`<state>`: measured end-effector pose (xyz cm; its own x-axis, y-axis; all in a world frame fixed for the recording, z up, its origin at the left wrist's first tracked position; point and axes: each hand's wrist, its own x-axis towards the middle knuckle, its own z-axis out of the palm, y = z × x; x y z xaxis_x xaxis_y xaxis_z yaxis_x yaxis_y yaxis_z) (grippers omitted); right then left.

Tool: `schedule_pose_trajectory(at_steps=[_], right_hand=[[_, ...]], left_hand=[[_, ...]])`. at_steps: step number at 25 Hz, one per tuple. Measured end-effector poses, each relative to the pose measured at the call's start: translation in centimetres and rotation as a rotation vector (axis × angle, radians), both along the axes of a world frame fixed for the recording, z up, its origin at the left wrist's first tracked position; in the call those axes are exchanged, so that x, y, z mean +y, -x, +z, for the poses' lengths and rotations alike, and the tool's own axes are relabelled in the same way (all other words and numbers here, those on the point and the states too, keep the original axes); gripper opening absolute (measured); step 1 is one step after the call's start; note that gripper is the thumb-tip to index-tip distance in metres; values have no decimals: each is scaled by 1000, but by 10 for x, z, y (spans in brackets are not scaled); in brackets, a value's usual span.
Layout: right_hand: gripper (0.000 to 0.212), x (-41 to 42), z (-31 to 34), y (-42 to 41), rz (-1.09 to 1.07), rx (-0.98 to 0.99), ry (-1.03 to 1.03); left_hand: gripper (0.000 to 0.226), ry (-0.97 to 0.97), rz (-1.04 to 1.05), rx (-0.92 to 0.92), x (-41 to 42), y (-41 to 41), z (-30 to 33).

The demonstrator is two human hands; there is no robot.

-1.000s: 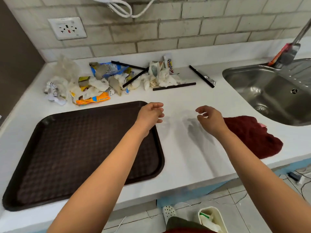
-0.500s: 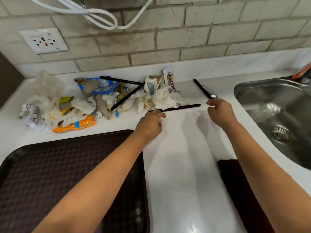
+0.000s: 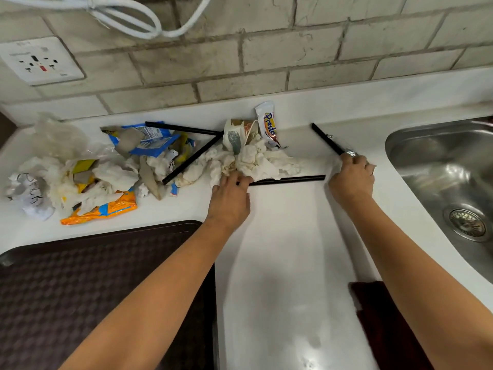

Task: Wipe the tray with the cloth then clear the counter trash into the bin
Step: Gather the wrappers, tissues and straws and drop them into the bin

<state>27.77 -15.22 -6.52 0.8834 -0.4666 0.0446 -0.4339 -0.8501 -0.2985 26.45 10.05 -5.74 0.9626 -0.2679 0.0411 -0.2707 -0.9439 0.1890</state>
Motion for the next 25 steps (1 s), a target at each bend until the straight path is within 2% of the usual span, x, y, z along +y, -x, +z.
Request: schedule_pose_trajectory(at_steps=[2, 4, 11, 14, 18, 21, 25], right_hand=[[48, -3, -1, -4, -13, -43, 88], [46, -7, -2, -6, -35, -6, 143], [44, -7, -5, -11, -48, 63, 124], [39, -1, -1, -5, -16, 48, 18], [37, 14, 14, 15, -40, -71, -236], [31, 29, 30, 44, -53, -233, -444], [27, 45, 47, 94, 0, -397, -521]], left_hand=[[39, 20, 17, -38, -2, -5, 0], [38, 30, 31, -11, -6, -10, 0], [39, -49, 38, 92, -10, -14, -3], [44, -9, 10, 144, -5, -7, 0], [36, 258, 62, 126, 3, 22, 11], [29, 605, 77, 54, 7, 50, 21], [25, 913, 124, -41, 13, 86, 34]])
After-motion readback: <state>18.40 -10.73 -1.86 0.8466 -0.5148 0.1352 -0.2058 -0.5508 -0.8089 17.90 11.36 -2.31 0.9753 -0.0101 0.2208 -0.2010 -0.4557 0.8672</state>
